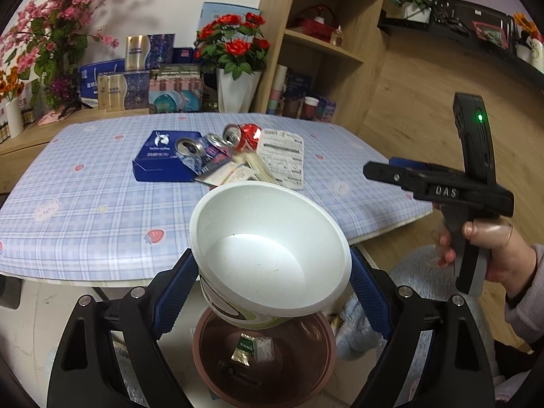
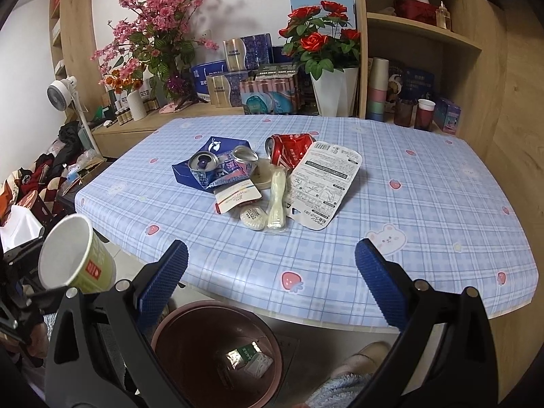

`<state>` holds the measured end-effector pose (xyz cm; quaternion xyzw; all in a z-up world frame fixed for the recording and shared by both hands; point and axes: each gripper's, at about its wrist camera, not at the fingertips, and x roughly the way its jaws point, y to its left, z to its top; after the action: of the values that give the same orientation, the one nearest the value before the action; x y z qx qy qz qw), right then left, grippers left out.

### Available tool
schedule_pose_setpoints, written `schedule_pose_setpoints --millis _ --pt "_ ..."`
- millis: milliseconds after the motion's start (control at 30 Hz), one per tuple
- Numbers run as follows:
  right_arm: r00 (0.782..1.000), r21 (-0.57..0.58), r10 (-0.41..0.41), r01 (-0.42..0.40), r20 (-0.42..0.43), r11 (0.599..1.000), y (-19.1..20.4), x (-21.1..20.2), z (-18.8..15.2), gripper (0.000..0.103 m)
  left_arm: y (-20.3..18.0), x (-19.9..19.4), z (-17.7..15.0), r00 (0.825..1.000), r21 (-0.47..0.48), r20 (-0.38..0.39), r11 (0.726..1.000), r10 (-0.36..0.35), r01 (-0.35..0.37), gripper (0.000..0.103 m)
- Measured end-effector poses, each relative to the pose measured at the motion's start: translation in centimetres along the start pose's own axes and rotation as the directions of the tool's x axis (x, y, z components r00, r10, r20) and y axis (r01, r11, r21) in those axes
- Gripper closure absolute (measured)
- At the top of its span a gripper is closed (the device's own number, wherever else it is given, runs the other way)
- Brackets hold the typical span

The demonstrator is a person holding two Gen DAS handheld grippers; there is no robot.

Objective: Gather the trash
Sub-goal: 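Lower the white cup over the bin and open the left tool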

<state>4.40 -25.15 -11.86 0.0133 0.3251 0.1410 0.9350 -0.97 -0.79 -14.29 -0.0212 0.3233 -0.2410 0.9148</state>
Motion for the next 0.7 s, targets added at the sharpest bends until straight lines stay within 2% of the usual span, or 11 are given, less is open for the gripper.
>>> schedule_pose_setpoints --millis 200,267,467,700 --pt "1.0 0.01 -0.006 0.006 -0.006 1.0 -0.4 0.1 -0.3 0.006 -0.3 0.6 -0.5 0.999 0.01 -0.031 1.0 -0.017 0.017 0.016" --pt "1.0 0.011 -0.008 0.009 -0.007 1.0 -0.4 0.1 -0.4 0.006 -0.3 0.7 -0.5 0.999 0.004 -0.036 1.0 -0.023 0.024 0.011" --pt "1.0 0.022 -0.01 0.01 -0.006 1.0 -0.7 -0.1 -0.6 0.006 0.3 0.7 -0.3 0.999 -0.016 -0.04 0.999 -0.029 0.029 0.007" --pt "1.0 0.039 -0.022 0.022 -0.001 0.999 -1.2 -0.2 -1.0 0.006 1.9 -0.6 1.6 0.999 -0.033 0.023 0.998 0.048 -0.047 0.006"
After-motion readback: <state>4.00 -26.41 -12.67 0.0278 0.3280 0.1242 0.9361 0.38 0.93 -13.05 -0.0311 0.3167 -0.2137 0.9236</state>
